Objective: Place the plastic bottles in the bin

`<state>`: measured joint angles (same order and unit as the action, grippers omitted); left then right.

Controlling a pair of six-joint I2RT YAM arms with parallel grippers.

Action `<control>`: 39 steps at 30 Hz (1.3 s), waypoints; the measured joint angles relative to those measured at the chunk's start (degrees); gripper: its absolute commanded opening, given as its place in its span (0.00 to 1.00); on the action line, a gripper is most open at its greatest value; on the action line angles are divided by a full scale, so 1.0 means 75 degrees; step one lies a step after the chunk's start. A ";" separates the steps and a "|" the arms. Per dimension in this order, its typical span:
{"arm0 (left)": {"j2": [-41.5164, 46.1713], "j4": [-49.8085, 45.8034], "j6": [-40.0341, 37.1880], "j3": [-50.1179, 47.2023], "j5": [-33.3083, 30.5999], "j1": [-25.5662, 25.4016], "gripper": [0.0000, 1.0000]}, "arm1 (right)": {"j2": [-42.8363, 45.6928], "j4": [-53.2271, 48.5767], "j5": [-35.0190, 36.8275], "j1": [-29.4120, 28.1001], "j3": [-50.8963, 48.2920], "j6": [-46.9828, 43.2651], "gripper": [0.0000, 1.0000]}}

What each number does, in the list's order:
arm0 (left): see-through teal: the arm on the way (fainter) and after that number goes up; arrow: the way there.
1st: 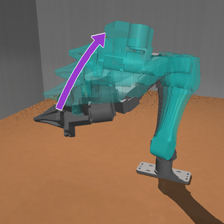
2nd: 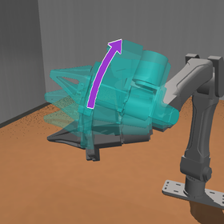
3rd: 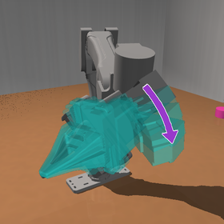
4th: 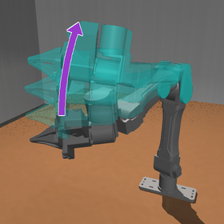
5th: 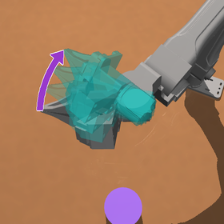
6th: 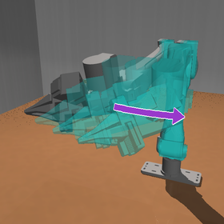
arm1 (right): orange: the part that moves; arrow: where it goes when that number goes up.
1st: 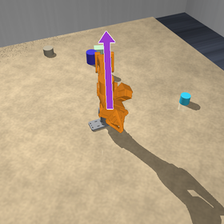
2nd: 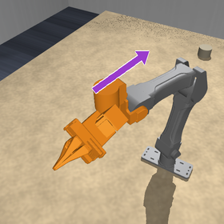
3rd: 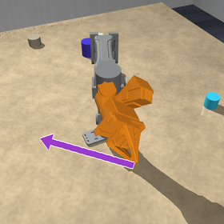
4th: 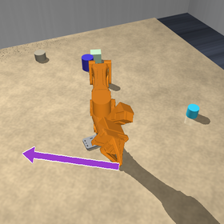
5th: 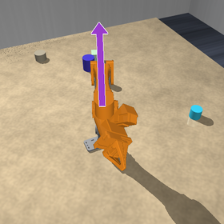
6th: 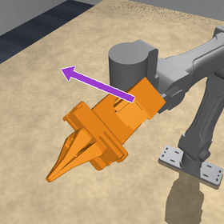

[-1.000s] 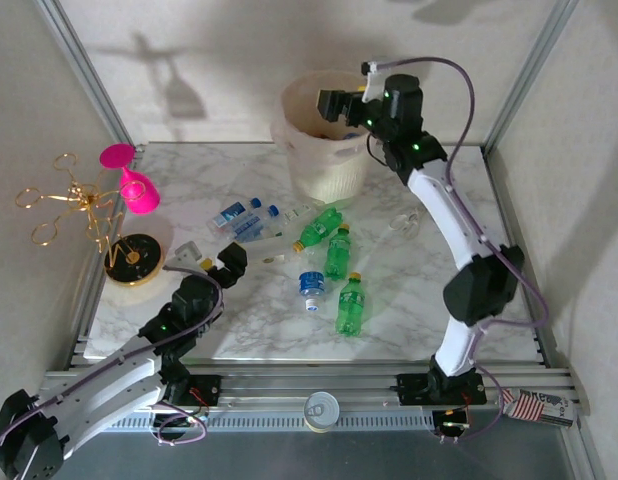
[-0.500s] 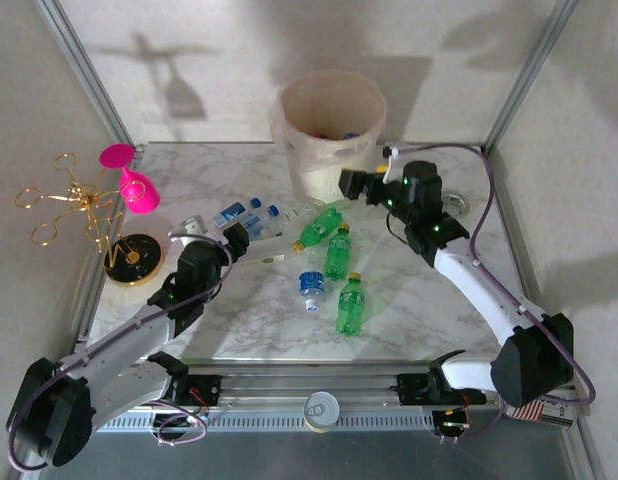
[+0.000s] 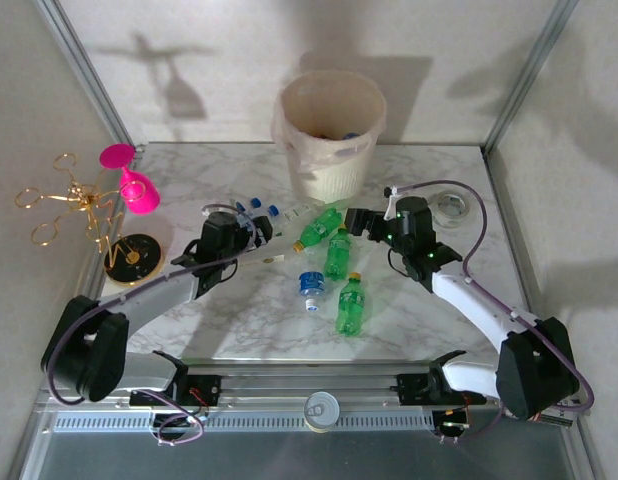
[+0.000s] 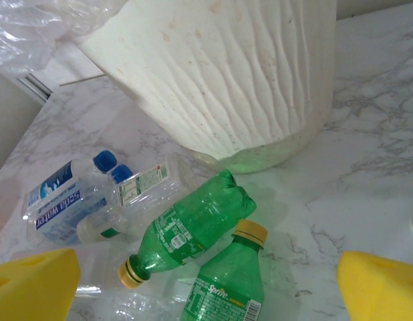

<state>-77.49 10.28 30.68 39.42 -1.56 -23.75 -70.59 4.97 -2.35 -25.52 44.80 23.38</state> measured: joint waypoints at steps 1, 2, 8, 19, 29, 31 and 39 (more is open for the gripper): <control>-0.0152 -0.0114 -0.0035 0.0111 0.0050 0.0023 1.00 | -0.0012 0.0006 0.0006 -0.0003 -0.0006 0.0003 0.99; -0.0271 -0.0216 -0.0079 0.0198 0.0073 0.0035 1.00 | -0.0017 0.0032 0.0029 -0.0003 -0.0006 0.0003 0.99; -0.0857 -0.0769 -0.0321 0.0621 0.0163 0.0099 1.00 | -0.0023 0.0219 0.0032 -0.0003 -0.0006 -0.0009 0.99; -0.1533 -0.1390 -0.0697 0.1090 0.0283 0.0117 1.00 | 0.0015 0.0227 0.0102 -0.0003 -0.0090 -0.0029 0.99; -0.1003 -0.1947 -0.0664 0.0866 0.0481 -0.0085 1.00 | 0.0055 0.0233 0.0111 -0.0003 -0.0134 -0.0026 0.99; -0.0755 -0.2177 -0.0592 0.0749 0.0513 -0.0187 1.00 | 0.0047 0.0256 0.0111 -0.0003 -0.0134 -0.0026 0.99; -0.0230 -0.2672 -0.0376 0.0662 0.0638 -0.0411 1.00 | -0.0274 0.0379 0.0017 -0.0003 -0.0131 -0.0026 0.99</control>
<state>-79.22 -9.76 27.86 44.38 3.22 -26.83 -72.64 7.81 -2.22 -25.54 43.81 23.18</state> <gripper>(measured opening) 0.995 0.988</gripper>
